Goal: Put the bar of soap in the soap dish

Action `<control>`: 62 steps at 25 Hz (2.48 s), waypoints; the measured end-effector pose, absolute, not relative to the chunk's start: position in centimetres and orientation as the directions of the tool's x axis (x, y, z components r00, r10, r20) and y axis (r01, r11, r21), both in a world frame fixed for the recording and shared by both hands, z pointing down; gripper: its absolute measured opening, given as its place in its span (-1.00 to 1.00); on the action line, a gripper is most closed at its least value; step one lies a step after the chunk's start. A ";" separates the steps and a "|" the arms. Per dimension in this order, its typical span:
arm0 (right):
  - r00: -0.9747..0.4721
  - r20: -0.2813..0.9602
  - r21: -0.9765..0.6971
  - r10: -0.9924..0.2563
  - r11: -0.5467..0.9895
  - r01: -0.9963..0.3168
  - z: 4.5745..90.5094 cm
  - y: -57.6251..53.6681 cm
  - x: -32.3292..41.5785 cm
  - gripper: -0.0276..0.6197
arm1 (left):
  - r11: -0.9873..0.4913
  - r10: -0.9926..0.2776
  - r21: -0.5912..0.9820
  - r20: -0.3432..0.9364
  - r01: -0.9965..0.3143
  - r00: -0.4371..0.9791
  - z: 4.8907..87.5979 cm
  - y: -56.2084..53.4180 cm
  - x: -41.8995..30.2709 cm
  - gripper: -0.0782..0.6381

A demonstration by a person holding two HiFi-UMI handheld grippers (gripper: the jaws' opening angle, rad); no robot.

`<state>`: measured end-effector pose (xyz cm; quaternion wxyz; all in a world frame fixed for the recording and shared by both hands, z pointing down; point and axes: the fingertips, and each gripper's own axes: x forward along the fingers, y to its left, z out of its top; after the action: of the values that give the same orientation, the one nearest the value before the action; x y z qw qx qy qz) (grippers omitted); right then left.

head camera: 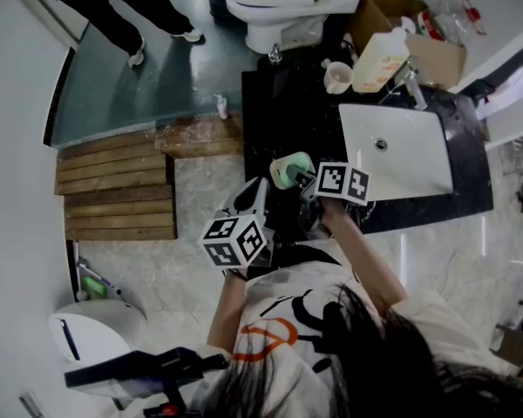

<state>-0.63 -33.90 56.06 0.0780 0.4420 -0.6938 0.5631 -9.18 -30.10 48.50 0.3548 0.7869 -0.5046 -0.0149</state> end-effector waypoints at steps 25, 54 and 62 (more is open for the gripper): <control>-0.630 0.559 -0.810 -0.538 -0.193 -0.554 55.2 -32.1 -0.3 -0.56 | -0.232 -0.804 0.582 0.336 -0.779 0.491 48.7 -29.9 -9.4 -0.78; -0.633 0.490 -0.830 -0.599 -0.097 -0.550 52.9 -31.5 -0.5 -0.56 | -0.247 -0.795 0.587 0.332 -0.771 0.508 48.7 -28.9 -9.3 -0.78; -0.631 0.473 -0.818 -0.615 -0.039 -0.575 52.3 -30.9 -0.8 -0.57 | -0.258 -0.789 0.588 0.329 -0.767 0.518 48.6 -28.3 -9.4 -0.78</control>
<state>-0.84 -30.91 52.33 -0.0176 0.4292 -0.6930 0.5790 -9.39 -28.31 48.59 0.3609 0.7930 -0.4906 -0.0157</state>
